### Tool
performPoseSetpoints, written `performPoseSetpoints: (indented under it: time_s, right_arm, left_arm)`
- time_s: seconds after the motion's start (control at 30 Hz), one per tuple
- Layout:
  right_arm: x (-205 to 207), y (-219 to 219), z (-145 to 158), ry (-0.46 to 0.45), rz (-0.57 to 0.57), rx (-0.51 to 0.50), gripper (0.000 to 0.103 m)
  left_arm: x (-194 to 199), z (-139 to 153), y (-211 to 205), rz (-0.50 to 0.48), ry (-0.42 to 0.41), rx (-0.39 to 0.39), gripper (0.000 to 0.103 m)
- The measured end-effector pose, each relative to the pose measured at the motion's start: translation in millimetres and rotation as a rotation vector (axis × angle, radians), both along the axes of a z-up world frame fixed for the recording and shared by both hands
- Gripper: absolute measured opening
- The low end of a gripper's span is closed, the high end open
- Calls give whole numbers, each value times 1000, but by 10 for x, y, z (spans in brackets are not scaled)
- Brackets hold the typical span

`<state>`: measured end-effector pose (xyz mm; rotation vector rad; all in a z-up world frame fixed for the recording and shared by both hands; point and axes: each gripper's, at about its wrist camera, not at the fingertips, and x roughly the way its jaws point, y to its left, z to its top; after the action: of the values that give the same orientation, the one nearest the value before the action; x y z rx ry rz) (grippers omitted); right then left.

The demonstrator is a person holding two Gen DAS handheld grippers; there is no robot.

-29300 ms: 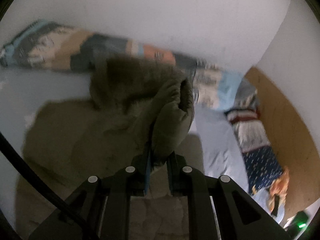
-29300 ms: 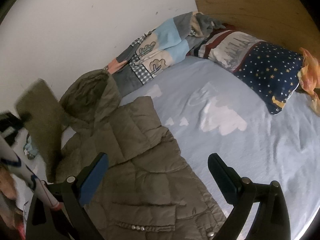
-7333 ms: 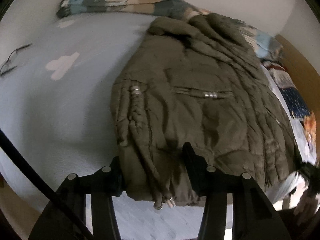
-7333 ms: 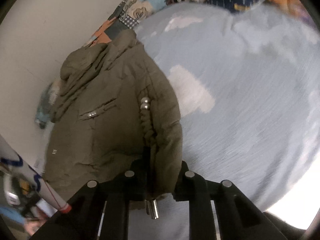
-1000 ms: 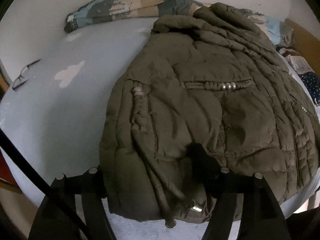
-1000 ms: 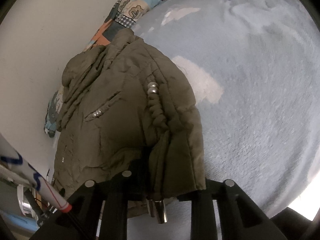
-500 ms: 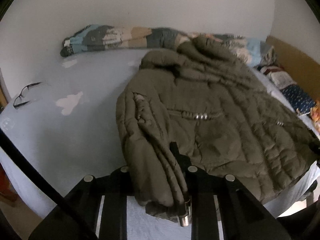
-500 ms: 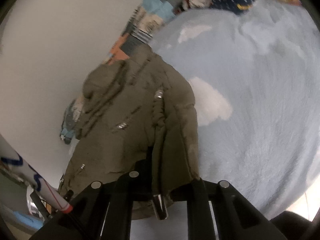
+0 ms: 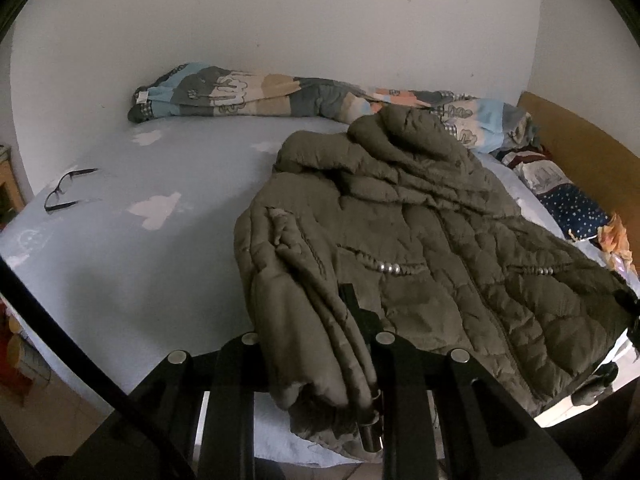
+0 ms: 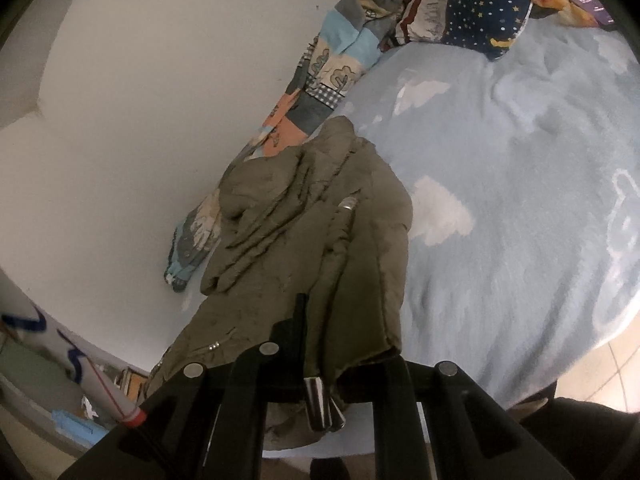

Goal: Fold large clothes

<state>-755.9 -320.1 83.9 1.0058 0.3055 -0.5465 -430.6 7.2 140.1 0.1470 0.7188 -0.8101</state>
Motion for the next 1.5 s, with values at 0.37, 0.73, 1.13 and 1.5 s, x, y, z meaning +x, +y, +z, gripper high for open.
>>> performPoseSetpoints:
  time_s: [0.37, 0.73, 1.13, 1.5]
  right_arm:
    - [-163, 185, 173, -36, 44, -27, 11]
    - [-263, 221, 441, -83, 48, -53, 11]
    - [-52, -103, 898, -139, 34, -95, 11]
    - [318, -634, 1245, -154, 14, -124, 11]
  left_arm:
    - [33, 196, 150, 3, -8, -6, 21]
    - [180, 560, 57, -6, -40, -34, 21]
    - [505, 939, -120, -5, -43, -100, 21]
    - [872, 1207, -446, -19, -42, -138, 22]
